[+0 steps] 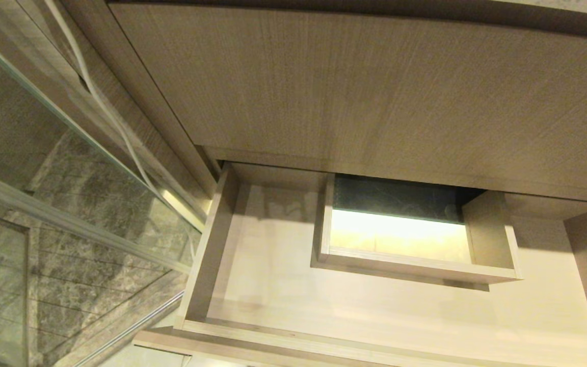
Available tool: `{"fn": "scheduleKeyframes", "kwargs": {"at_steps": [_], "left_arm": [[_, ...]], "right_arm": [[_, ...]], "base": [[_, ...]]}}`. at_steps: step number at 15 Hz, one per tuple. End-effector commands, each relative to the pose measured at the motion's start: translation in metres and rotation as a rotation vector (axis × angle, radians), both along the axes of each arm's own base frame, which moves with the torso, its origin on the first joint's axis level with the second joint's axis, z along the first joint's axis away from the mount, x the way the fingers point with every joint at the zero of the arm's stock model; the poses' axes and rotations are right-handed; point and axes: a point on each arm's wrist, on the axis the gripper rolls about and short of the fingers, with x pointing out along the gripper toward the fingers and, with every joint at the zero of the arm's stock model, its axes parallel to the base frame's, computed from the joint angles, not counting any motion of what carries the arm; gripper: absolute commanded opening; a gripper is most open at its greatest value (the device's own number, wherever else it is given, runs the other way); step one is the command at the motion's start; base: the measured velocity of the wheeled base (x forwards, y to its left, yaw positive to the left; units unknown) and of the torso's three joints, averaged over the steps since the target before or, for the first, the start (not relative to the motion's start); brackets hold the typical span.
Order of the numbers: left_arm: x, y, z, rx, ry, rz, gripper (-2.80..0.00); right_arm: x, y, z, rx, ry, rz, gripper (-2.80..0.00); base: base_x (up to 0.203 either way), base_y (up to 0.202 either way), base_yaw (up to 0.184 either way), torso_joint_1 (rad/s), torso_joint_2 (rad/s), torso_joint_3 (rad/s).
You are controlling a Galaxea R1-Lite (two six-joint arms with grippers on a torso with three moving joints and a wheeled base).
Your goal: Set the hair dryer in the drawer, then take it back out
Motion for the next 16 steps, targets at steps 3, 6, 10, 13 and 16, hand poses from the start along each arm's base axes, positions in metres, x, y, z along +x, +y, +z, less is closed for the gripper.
{"fn": "scheduleKeyframes", "kwargs": {"at_steps": [3,6,10,13,16], "left_arm": [[0.0000,0.0000,0.0001,0.000,-0.001,0.000,0.00],[0.0000,0.0000,0.0001,0.000,-0.001,0.000,0.00],[0.0000,0.0000,0.0000,-0.003,0.000,0.000,0.00],[0.0000,0.0000,0.0000,-0.003,0.000,0.000,0.00],[0.0000,0.0000,0.0000,-0.003,0.000,0.000,0.00]], "right_arm": [[0.0001,0.0000,0.0002,0.004,0.000,0.000,-2.80],[0.0001,0.0000,0.0000,0.000,0.002,0.000,-2.80],[0.0001,0.0000,0.0000,0.001,0.002,-0.002,-2.80],[0.0001,0.0000,0.0000,0.006,0.002,-0.002,-2.80],[0.0001,0.0000,0.0000,0.006,0.002,-0.002,-2.80]], "base": [[0.000,0.000,0.000,0.058,-0.14,-0.082],[0.001,-0.001,0.083,0.174,-0.42,-0.241],[0.000,-0.005,0.152,0.115,-0.26,-0.147],[0.002,0.000,0.022,0.014,-0.03,-0.016],[0.000,0.000,0.000,0.000,0.00,0.000]]}}
